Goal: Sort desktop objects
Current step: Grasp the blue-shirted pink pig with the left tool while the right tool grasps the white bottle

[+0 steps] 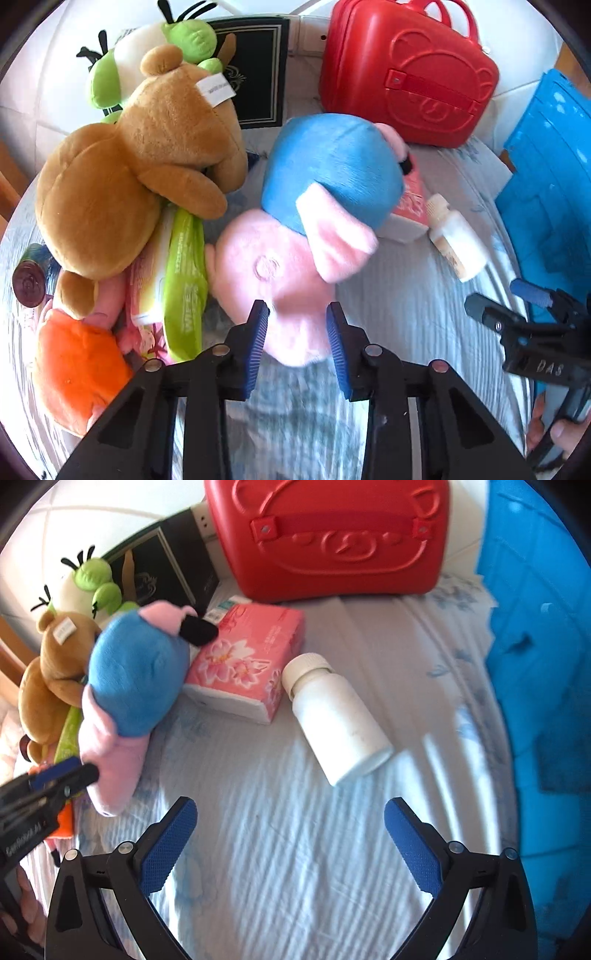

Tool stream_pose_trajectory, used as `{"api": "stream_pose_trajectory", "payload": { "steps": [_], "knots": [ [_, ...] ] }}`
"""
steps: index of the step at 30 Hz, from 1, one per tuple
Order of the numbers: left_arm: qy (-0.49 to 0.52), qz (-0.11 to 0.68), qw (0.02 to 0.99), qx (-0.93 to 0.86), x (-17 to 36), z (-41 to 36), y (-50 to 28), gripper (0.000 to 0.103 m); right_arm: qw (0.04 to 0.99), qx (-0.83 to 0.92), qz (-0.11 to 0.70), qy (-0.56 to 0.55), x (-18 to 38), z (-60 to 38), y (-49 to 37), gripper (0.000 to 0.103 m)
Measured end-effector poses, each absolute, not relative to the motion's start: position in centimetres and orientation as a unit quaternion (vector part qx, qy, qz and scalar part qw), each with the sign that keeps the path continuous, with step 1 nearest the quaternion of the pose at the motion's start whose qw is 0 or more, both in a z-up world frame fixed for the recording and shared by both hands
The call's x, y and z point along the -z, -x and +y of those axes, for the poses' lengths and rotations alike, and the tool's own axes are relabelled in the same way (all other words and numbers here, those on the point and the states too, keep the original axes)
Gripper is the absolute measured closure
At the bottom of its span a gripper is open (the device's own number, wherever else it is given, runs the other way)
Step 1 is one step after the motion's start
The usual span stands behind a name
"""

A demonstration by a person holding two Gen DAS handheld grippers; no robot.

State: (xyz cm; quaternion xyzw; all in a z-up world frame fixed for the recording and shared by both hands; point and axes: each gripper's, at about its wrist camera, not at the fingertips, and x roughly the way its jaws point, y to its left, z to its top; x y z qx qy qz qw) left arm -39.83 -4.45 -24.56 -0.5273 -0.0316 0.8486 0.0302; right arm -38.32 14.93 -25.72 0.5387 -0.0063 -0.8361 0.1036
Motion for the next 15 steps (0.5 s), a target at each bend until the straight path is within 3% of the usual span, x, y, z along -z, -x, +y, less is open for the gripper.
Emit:
{"api": "stream_pose_trajectory", "payload": {
  "steps": [2, 4, 6, 7, 15],
  "knots": [
    [0.519, -0.022, 0.029, -0.854, 23.8, -4.4, 38.6, 0.07, 0.1, 0.839, -0.005, -0.535, 25.3, 15.0, 38.0, 0.0],
    [0.511, -0.011, 0.026, -0.859, 22.8, -4.4, 38.8, 0.06, 0.095, 0.841, -0.003, -0.533, 25.2, 15.4, 38.5, 0.0],
    [0.504, 0.006, 0.02, -0.863, 22.7, -4.1, 39.4, 0.025, 0.089, 0.842, 0.001, -0.532, 25.1, 15.6, 38.8, 0.0],
    [0.503, 0.015, 0.017, -0.864, 22.8, -4.0, 40.0, 0.021, 0.085, 0.843, 0.006, -0.531, 25.2, 15.7, 39.1, 0.0],
    [0.545, 0.069, -0.002, -0.836, 25.6, -2.7, 45.5, 0.021, 0.06, 0.842, 0.046, -0.535, 26.8, 16.1, 43.9, 0.0]
  ]
}}
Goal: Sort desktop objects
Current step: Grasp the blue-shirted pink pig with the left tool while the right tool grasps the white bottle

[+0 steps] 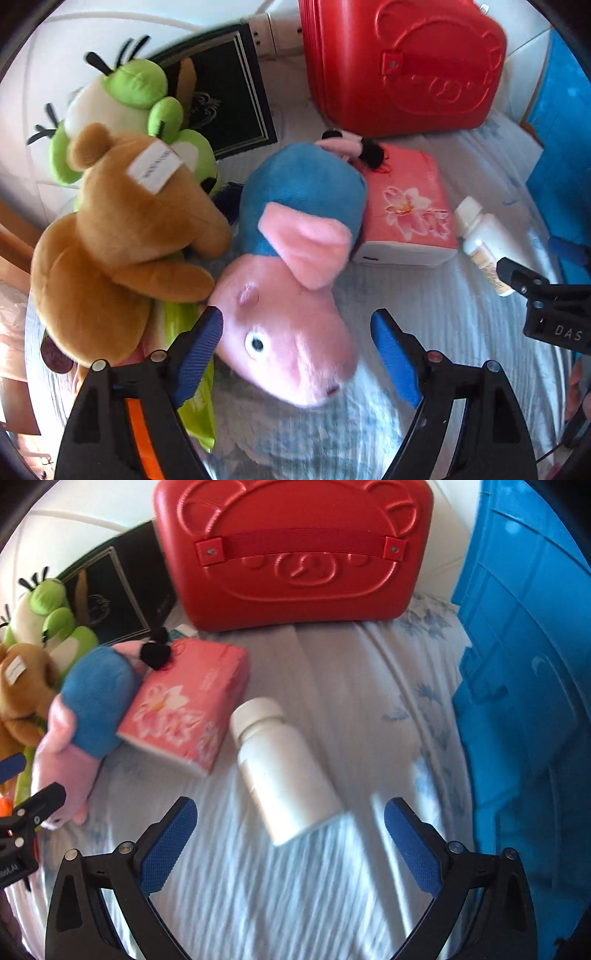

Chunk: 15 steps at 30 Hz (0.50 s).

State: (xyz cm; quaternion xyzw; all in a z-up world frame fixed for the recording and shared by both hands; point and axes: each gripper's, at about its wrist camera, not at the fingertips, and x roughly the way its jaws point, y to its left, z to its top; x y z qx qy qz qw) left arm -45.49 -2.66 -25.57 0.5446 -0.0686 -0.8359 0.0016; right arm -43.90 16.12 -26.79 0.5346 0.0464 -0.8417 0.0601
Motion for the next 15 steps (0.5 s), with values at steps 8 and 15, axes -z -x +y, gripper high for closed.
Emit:
{"api": "stream_pose_trajectory", "payload": {
  "steps": [8, 15],
  "knots": [
    [-0.529, -0.063, 0.001, 0.846, 27.5, -3.0, 47.2, 0.021, 0.062, 0.821, 0.062, -0.564, 30.7, 16.0, 45.4, 0.02],
    [-0.517, -0.049, 0.009, 0.854, 26.9, -4.0, 46.7, 0.054, 0.067, 0.83, 0.033, -0.553, 30.2, 16.3, 44.1, 0.046]
  ]
}}
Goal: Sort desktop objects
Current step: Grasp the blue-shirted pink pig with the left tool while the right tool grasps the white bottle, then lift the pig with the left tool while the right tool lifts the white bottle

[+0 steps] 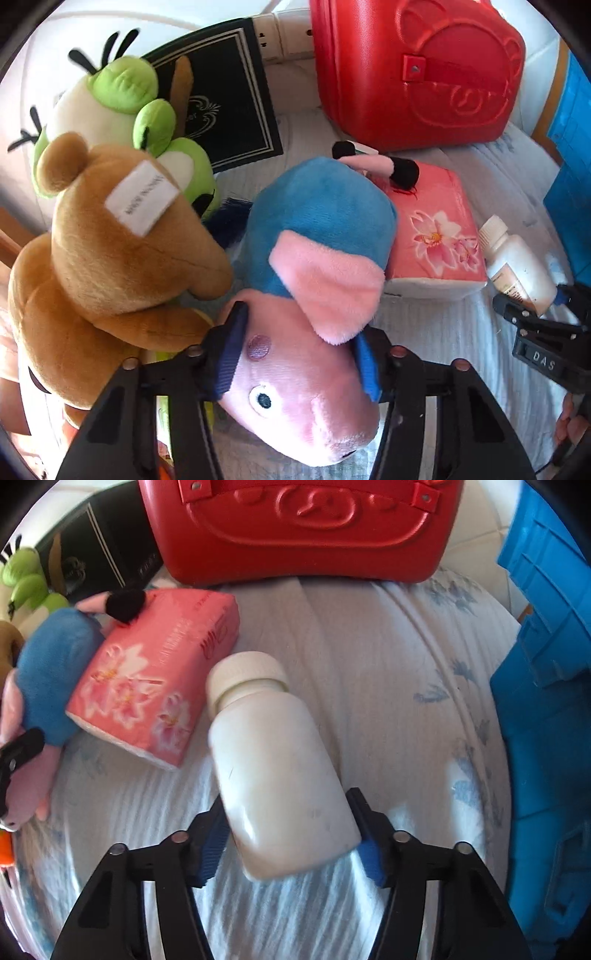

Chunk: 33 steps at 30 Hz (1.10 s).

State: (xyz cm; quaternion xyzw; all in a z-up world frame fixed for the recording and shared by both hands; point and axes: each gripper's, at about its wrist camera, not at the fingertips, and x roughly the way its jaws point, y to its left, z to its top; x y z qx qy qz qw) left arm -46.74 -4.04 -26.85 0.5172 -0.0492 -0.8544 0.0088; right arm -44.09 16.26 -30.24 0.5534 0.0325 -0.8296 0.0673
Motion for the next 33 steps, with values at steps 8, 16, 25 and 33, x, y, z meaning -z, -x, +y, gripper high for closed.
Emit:
{"api": "stream_pose_trajectory", "payload": {
  "steps": [8, 16, 25, 33],
  "knots": [
    [-0.508, -0.019, -0.012, 0.861, 24.7, -4.5, 43.8, 0.066, 0.088, 0.848, 0.022, -0.522, 26.1, 15.6, 39.9, 0.051],
    [-0.532, 0.031, -0.032, 0.846, 24.2, -5.4, 39.7, 0.067, 0.116, 0.843, 0.024, -0.524, 24.4, 14.2, 35.7, 0.052],
    [-0.547, 0.029, -0.041, 0.836, 23.8, -4.4, 34.7, 0.064, 0.128, 0.824, 0.029, -0.552, 25.6, 13.5, 30.3, 0.052],
    [-0.535, 0.021, -0.043, 0.844, 23.9, -4.2, 31.2, 0.034, 0.129, 0.83, 0.022, -0.543, 25.7, 13.5, 28.0, 0.053]
  ]
}}
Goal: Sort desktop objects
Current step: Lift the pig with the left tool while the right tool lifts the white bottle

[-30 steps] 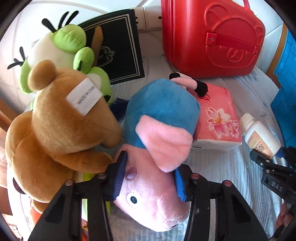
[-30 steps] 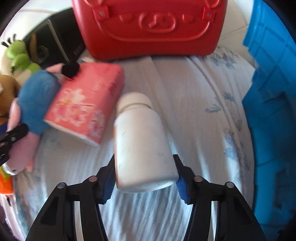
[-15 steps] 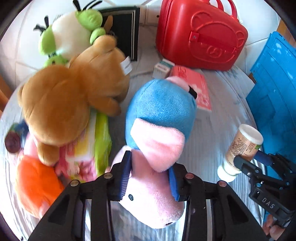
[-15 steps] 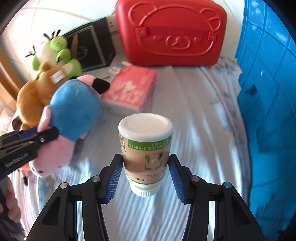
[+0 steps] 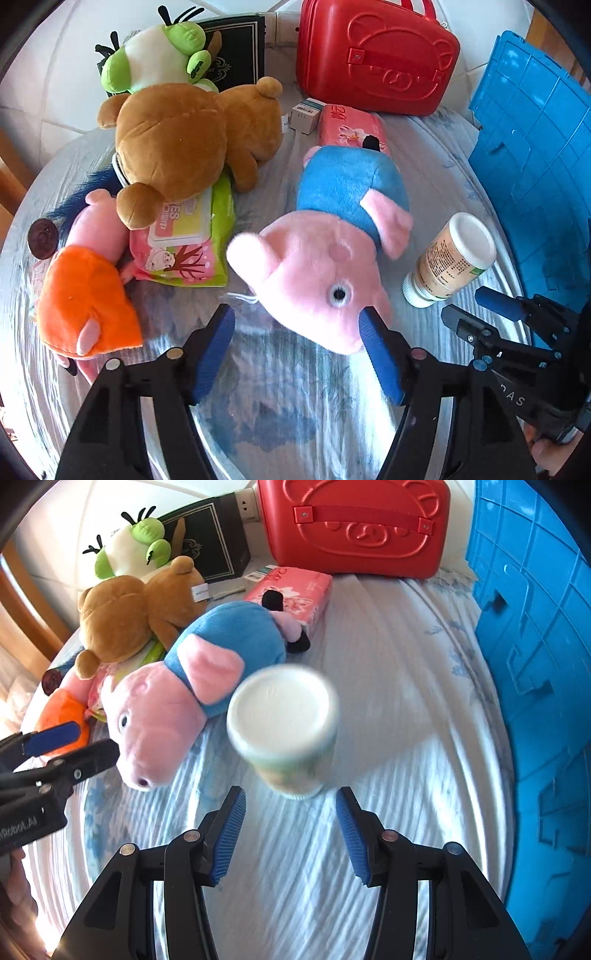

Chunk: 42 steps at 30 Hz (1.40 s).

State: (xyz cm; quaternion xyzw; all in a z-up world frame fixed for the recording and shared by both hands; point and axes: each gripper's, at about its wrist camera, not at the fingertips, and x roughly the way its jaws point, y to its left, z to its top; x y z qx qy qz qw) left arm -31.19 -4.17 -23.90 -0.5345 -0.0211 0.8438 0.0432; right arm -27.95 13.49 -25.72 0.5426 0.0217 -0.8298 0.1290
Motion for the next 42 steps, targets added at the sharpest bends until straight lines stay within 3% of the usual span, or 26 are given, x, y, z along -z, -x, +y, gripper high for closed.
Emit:
{"api": "stream_pose_trajectory", "payload": {
  "steps": [7, 11, 17, 24, 28, 30, 32, 36, 42],
  "knots": [
    [0.542, -0.029, 0.051, -0.838, 26.4, -2.1, 32.7, 0.034, 0.121, 0.837, 0.017, -0.534, 25.7, 13.9, 27.4, 0.053],
    [0.552, 0.014, 0.039, -0.833, 28.1, -0.5, 34.2, 0.014, 0.122, 0.836, 0.01, -0.535, 26.4, 14.3, 28.0, 0.053],
    [0.563, 0.031, 0.024, -0.825, 29.9, -0.2, 35.2, 0.008, 0.132, 0.835, 0.005, -0.534, 27.4, 14.4, 29.3, 0.052],
    [0.565, -0.009, 0.026, -0.825, 31.3, -0.9, 35.2, 0.011, 0.135, 0.842, 0.0, -0.522, 28.2, 14.4, 30.9, 0.049],
    [0.557, -0.012, 0.027, -0.83, 31.2, -1.0, 35.0, 0.015, 0.139, 0.852, -0.001, -0.505, 28.0, 14.7, 31.5, 0.038],
    [0.55, -0.012, 0.026, -0.835, 30.9, -1.1, 34.8, 0.021, 0.143, 0.854, -0.002, -0.5, 28.1, 14.6, 31.9, 0.038],
    [0.545, -0.013, 0.024, -0.838, 30.6, -1.2, 34.9, 0.025, 0.153, 0.857, 0.002, -0.492, 28.2, 14.2, 32.2, 0.049],
    [0.53, -0.013, 0.017, -0.848, 29.3, -1.7, 34.8, 0.03, 0.147, 0.862, 0.014, -0.485, 27.3, 13.4, 32.0, 0.05],
    [0.483, -0.017, 0.002, -0.875, 25.4, -2.8, 33.3, 0.031, 0.141, 0.879, 0.01, -0.455, 23.8, 13.9, 30.3, 0.05]
  ]
}}
